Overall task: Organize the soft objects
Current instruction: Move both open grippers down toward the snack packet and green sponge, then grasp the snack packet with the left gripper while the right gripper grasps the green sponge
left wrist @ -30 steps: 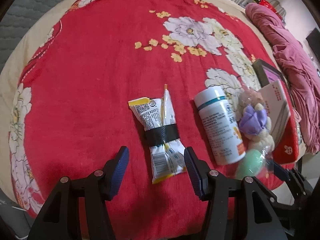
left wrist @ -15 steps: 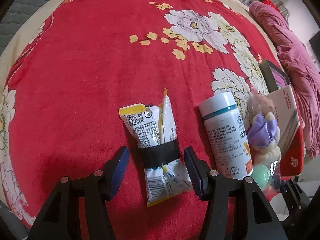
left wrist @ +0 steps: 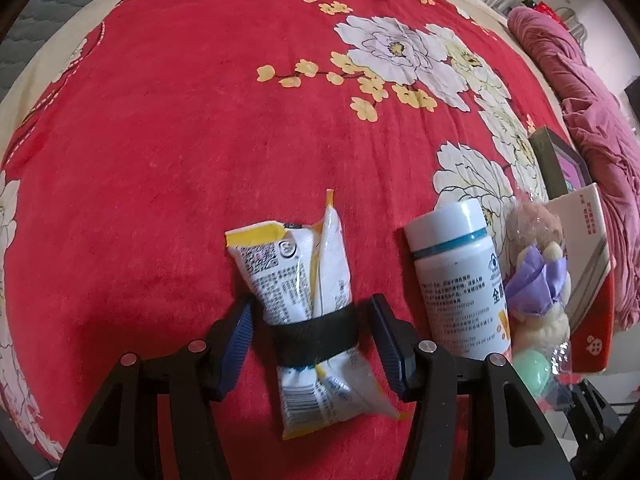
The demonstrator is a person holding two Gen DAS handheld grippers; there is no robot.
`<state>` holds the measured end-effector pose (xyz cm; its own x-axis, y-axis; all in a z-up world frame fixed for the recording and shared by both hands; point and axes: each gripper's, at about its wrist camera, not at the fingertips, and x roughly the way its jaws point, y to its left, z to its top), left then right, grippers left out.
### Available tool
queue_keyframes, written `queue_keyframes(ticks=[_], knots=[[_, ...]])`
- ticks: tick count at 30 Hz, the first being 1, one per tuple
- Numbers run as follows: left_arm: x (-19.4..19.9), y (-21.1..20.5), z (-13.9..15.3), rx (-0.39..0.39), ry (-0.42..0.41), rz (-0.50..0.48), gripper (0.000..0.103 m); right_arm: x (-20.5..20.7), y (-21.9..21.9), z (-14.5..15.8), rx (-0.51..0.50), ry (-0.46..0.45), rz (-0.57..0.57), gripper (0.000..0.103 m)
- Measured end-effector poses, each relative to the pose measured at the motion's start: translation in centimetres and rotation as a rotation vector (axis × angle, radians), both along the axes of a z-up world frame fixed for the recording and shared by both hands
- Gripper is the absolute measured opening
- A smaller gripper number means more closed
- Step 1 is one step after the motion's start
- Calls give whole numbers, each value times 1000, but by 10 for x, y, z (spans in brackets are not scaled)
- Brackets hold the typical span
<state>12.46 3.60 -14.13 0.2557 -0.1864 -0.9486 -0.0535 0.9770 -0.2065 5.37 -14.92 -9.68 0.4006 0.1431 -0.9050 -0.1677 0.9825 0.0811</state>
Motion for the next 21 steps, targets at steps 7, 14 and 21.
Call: queue_keyframes(ticks=[7, 14, 21], knots=[[6, -5, -6, 35, 29, -11, 58, -1, -7, 9, 15, -17, -17, 47], [4, -3, -4, 44, 18, -16, 48, -4, -8, 17, 24, -34, -13, 47], [-2, 1, 2, 21, 4, -12, 44, -7, -12, 26, 35, -56, -18, 47]])
